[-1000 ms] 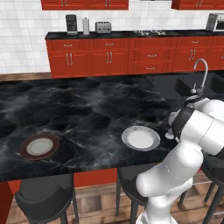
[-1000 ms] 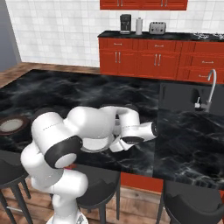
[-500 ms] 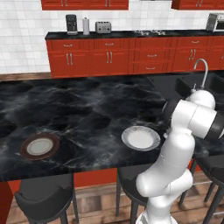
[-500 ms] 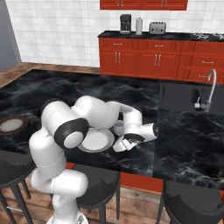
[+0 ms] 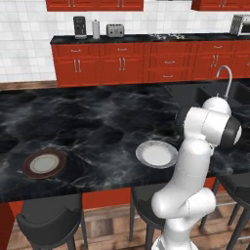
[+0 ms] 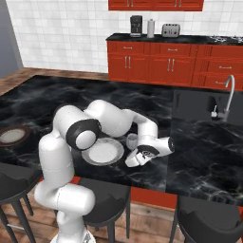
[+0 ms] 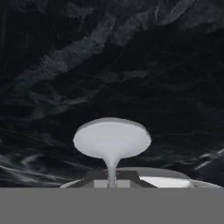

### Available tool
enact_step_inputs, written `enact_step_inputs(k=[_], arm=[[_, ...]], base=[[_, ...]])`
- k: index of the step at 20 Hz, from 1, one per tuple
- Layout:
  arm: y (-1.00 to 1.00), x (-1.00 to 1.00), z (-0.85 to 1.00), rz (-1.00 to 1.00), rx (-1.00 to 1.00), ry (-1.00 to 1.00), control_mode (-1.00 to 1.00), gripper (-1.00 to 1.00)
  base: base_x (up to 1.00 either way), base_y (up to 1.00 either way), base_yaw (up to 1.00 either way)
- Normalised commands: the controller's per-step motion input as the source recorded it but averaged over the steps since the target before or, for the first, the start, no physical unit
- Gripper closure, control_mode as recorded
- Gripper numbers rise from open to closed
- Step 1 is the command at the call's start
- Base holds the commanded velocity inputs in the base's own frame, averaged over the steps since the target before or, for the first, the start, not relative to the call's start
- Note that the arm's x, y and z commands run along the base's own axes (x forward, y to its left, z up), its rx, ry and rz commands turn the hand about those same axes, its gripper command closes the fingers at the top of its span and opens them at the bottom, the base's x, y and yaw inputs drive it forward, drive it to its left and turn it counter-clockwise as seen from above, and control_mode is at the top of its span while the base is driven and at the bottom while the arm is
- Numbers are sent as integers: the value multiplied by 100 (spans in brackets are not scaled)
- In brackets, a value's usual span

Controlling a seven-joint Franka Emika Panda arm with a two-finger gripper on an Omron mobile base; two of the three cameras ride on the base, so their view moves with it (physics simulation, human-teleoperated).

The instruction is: Retrieve the wine glasses from the counter and place one next to each plate.

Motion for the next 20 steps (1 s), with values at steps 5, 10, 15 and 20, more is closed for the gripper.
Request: enact_step_inputs(k=[5, 10, 15, 20], arm=[[0, 16, -26, 0, 0, 0, -100, 100], [0, 16, -20, 0, 0, 0, -100, 100], [-4, 1, -11, 0, 0, 0, -100, -100], [-6, -9, 0, 0, 0, 0, -100, -100]], base=[[0, 0, 0], [0, 0, 0], [0, 0, 0], [0, 0, 0]])
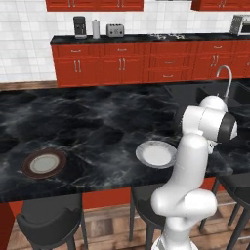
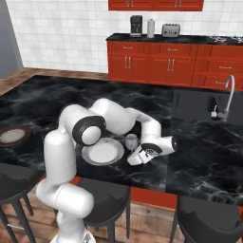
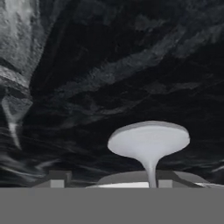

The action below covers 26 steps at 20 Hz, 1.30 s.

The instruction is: Retrieve the wine glasses from the counter and place one next to each plate.

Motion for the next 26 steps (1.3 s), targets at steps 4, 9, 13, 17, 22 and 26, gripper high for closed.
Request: enact_step_inputs(k=[4, 9, 13, 17, 22, 26], arm=[[0, -19, 10, -2, 0, 2, -100, -100], [0, -19, 11, -4, 0, 10, -100, -100], [-14, -16, 11, -5, 0, 7, -100, -100], [-20, -43, 21, -8, 0, 3, -100, -100], [-4, -67, 33, -7, 0, -5, -100, -100], [0, -66, 60, -4, -1, -13, -100, -100]], base=[[0, 0, 0], [0, 0, 0], [0, 0, 0], [0, 0, 0], [0, 0, 0], [0, 0, 0]])
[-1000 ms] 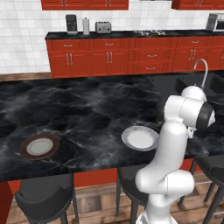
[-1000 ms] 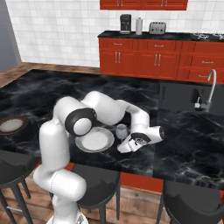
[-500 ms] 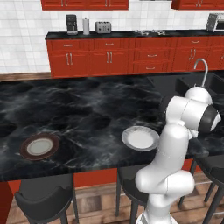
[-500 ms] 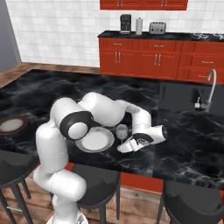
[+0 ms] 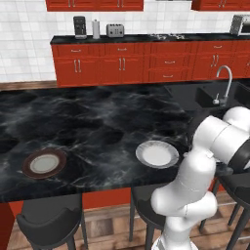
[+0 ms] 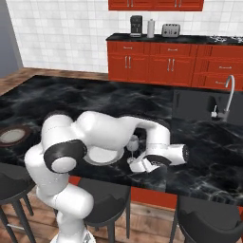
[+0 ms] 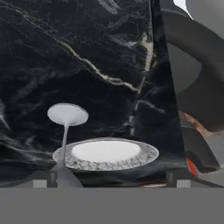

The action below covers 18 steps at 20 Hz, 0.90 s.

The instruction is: Retrieve the wine glasses from the counter and place one next to each plate.

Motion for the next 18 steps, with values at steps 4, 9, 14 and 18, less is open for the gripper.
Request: enact_step_inputs(k=[4, 9, 14, 18], arm=[[0, -44, 78, -4, 0, -7, -100, -100], [16, -26, 87, -1, 0, -5, -100, -100], [56, -24, 78, 0, 0, -14, -100, -100], [63, -20, 72, 0, 0, -16, -100, -100]], base=[[0, 0, 0], [0, 0, 0], [0, 0, 0], [0, 0, 0]])
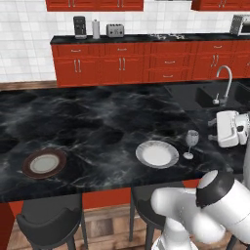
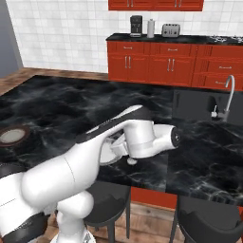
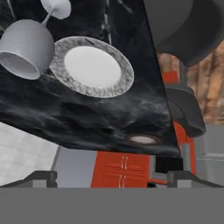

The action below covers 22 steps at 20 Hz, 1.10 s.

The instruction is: Retrieve the wine glasses from the counter and place one next to each plate.

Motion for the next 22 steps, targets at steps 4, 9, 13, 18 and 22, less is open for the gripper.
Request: enact_step_inputs(k=[4, 9, 13, 18, 22], arm=[[58, -35, 49, 0, 0, -15, -100, -100], [33, -29, 51, 2, 2, -11, -100, -100], [18, -53, 68, 5, 1, -18, -100, -100], [6, -82, 71, 5, 0, -23, -100, -100], [0, 0, 0, 0, 0, 0, 100, -100]], base=[[0, 0, 0], [0, 0, 0], [0, 0, 0], [0, 0, 0], [-94, -34, 1]])
